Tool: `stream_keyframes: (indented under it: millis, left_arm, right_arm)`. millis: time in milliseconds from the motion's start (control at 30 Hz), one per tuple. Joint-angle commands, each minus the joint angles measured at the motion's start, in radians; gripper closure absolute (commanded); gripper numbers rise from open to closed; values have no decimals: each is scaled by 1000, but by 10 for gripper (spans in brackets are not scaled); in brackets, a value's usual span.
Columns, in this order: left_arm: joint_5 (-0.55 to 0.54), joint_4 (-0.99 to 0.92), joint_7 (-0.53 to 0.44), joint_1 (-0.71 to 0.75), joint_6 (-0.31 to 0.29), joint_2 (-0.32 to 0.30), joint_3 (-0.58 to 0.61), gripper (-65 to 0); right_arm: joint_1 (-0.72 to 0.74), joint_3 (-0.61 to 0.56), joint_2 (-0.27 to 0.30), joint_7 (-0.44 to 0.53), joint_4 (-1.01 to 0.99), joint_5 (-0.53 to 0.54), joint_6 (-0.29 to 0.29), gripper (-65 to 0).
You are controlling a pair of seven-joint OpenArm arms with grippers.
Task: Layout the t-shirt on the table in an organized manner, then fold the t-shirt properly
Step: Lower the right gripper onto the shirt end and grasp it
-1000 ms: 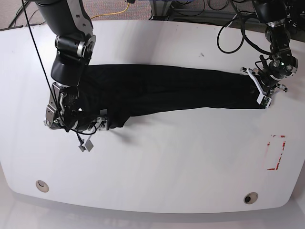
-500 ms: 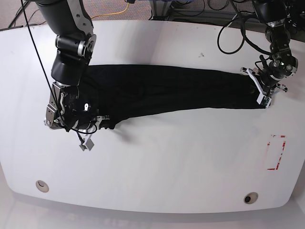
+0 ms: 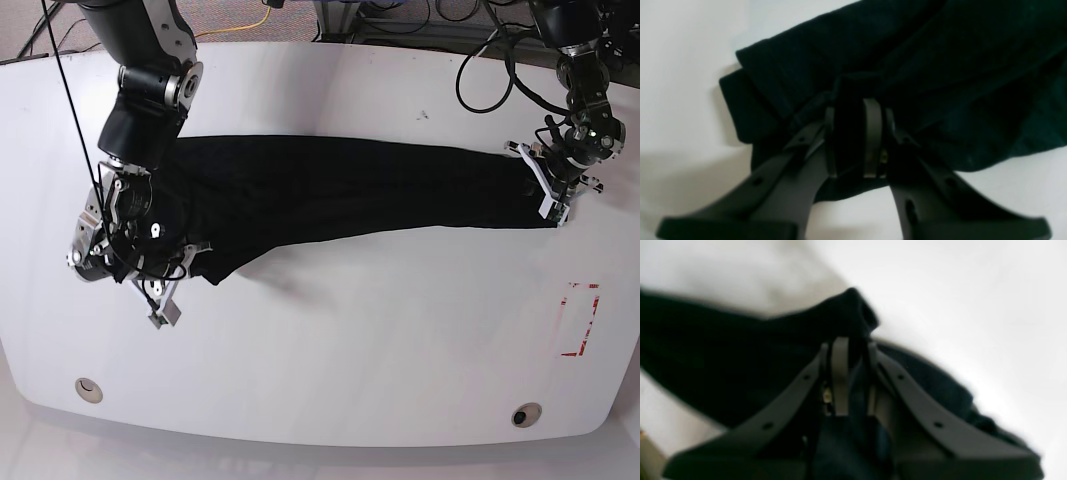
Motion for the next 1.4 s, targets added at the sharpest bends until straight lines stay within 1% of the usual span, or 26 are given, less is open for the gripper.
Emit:
stream_keyframes:
  millis: [0,200,367,433,600,633,700,733,800,833,867,900,967,1000,1033,1133,1233,1333,1367]
  left_arm:
    - [66,-20,110,25,-9,-1,6,-90]
    - [66,-69,108,19,-9,-1,7,-90]
    - [66,-74,106,17,-9,-1,7,-90]
    - [66,-74,106,17,-9,-1,7,-90]
    - [66,-74,106,17,-9,-1,12,-90]
    - [66,-74,106,17,-9,-1,20,-90]
    - [66,-74,106,17,-9,-1,32,-90]
    - [66,-74,106,17,-9,-2,41,-90]
    - [66,-74,106,19,-9,-2,47,-90]
    - [66,-74,106,19,-9,-2,49,-90]
    - [66,-74,106,19,-9,-2,49,-90]
    - [66,-74,106,19,-9,-2,49,-90]
    - [66,-74,106,19,-9,-2,49,-90]
    - [66,-74,106,19,-9,-2,49,-90]
    - [66,-74,106,19,-9,-2,49,-90]
    - [66,-74,106,17,-9,-2,49,-90]
    - [65,-74,106,17,-9,-2,49,-90]
    - [65,-72,106,17,-9,-2,49,-90]
    - [65,-72,106,17,-9,-2,49,-90]
  right_arm:
    - [-12,0,13,9,67,77,2,-71]
    - [-132,0,16,9,174,230,2,-70]
    - [-212,-4,21,9,187,341,2,-70]
    - [-230,-6,22,9,187,364,2,-70]
    - [-233,-6,21,9,185,365,2,-81]
    - [-232,-6,21,9,185,365,2,-100]
    - [-227,-6,22,17,184,365,2,-159]
    - [-209,-6,24,33,184,365,2,-238]
    - [-189,-6,30,37,184,365,2,-357]
    - [-178,-6,38,39,182,365,2,-433]
    - [-172,-6,41,40,182,364,2,-479]
    - [-161,-6,44,43,182,364,2,-550]
    - [-137,-6,49,53,182,364,2,-614]
    - [-123,-6,52,59,181,364,-7,-633]
    - [-112,-7,52,65,171,364,-16,-637]
    - [-69,-9,52,83,107,341,-30,-636]
    - [-29,-9,53,112,33,287,-31,-636]
    - [6,-23,53,172,-56,202,-24,-636]
    - [23,-47,53,201,-94,172,-8,-636]
